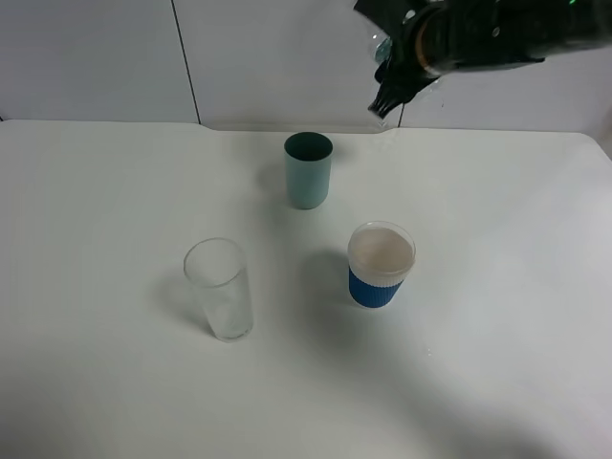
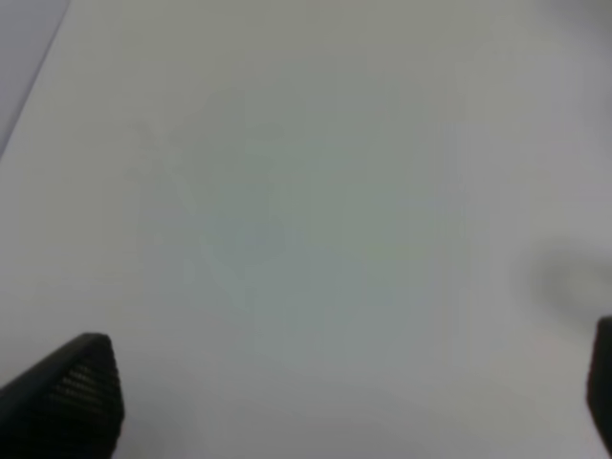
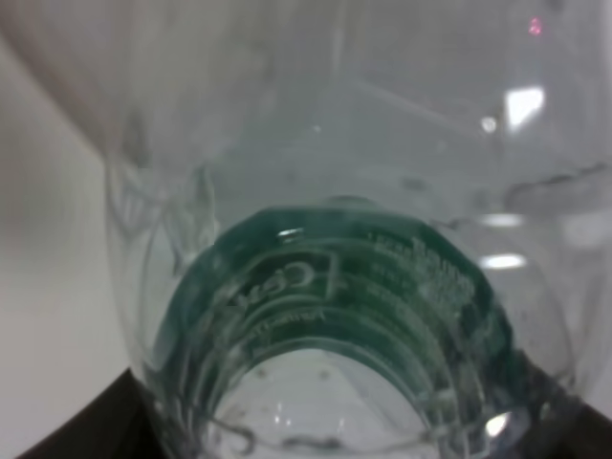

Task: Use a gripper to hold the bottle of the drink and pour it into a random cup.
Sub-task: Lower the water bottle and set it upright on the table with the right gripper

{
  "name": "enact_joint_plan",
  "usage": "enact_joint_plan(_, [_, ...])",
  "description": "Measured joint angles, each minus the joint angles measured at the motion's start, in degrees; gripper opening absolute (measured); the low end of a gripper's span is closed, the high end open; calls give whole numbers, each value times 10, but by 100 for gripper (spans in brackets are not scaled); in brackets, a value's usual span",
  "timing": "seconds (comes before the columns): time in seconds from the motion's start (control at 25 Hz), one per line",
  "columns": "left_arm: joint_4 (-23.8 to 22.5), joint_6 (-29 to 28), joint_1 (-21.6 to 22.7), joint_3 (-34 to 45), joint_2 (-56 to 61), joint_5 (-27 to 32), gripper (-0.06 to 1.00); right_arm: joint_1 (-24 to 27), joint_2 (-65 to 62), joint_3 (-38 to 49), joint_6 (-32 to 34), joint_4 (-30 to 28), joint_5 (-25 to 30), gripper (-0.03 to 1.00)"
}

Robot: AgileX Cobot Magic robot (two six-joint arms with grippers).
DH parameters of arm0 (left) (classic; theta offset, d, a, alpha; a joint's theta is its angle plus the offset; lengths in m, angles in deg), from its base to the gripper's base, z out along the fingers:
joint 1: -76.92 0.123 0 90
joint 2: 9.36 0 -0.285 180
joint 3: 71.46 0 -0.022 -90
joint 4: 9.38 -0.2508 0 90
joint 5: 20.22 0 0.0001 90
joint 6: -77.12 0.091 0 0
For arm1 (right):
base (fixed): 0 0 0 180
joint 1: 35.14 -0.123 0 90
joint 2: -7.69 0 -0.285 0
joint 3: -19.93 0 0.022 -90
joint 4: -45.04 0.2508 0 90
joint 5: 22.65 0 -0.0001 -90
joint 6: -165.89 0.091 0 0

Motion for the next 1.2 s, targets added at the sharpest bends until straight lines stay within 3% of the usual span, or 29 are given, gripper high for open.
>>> enact_joint_plan(0.2, [0, 0, 0, 0, 0, 0, 98, 44, -48, 0, 1, 109, -43, 53])
enact_joint_plan(0.36, [0, 0, 0, 0, 0, 0, 98, 72, -68, 0, -49, 195, -78, 53])
enact_joint_plan(0.56, [0, 0, 0, 0, 0, 0, 98, 88, -70, 6, -174, 324, -142, 53])
enact_joint_plan(0.96, [0, 0, 0, 0, 0, 0, 98, 110, -70, 149, -478, 628, -362, 53])
enact_joint_plan(1.2, [0, 0, 0, 0, 0, 0, 98, 146, -71, 248, -512, 697, -457, 53])
